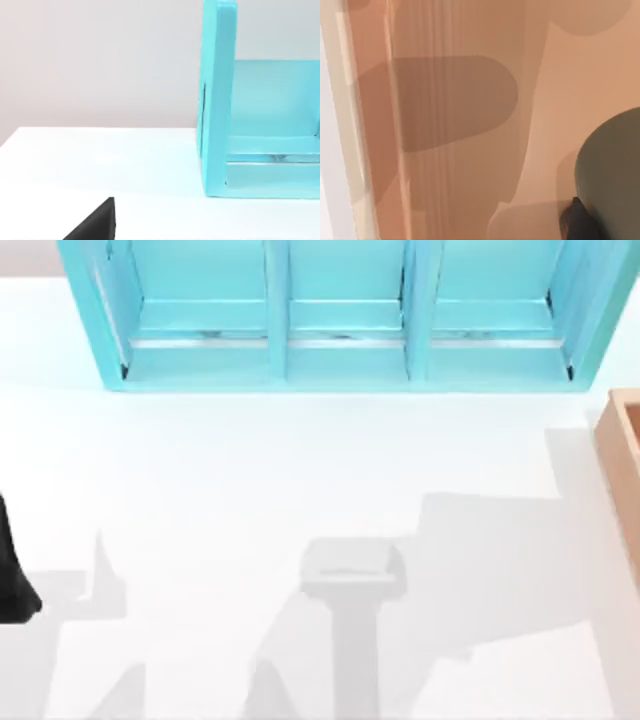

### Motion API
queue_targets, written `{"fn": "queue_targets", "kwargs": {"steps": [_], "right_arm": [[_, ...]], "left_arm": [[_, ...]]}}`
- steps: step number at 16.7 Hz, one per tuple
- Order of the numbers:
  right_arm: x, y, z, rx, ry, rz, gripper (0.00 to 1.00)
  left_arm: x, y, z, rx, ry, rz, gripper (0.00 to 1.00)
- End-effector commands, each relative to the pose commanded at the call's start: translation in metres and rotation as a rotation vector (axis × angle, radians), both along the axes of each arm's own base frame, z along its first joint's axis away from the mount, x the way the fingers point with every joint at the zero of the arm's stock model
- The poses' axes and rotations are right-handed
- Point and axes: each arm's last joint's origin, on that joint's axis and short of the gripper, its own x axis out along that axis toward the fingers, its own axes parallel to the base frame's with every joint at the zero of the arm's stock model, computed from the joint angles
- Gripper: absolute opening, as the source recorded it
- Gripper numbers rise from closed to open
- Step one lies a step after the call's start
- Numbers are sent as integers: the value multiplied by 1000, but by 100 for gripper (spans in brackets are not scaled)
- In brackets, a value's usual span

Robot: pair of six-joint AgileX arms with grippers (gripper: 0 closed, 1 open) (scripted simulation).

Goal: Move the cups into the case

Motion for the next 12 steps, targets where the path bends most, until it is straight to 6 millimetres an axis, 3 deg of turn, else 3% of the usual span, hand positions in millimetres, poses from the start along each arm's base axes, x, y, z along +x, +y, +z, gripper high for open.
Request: {"fn": "queue_targets", "kwargs": {"steps": [3,8,12], "right_arm": [[-2,-3,-24,2,3,-1,0],[-2,-3,-28,2,3,-1,0],[-2,-3,-28,2,3,-1,30]], "left_arm": [[0,0,0,0,0,0,100],[0,0,0,0,0,0,100],[0,0,0,0,0,0,100]]}}
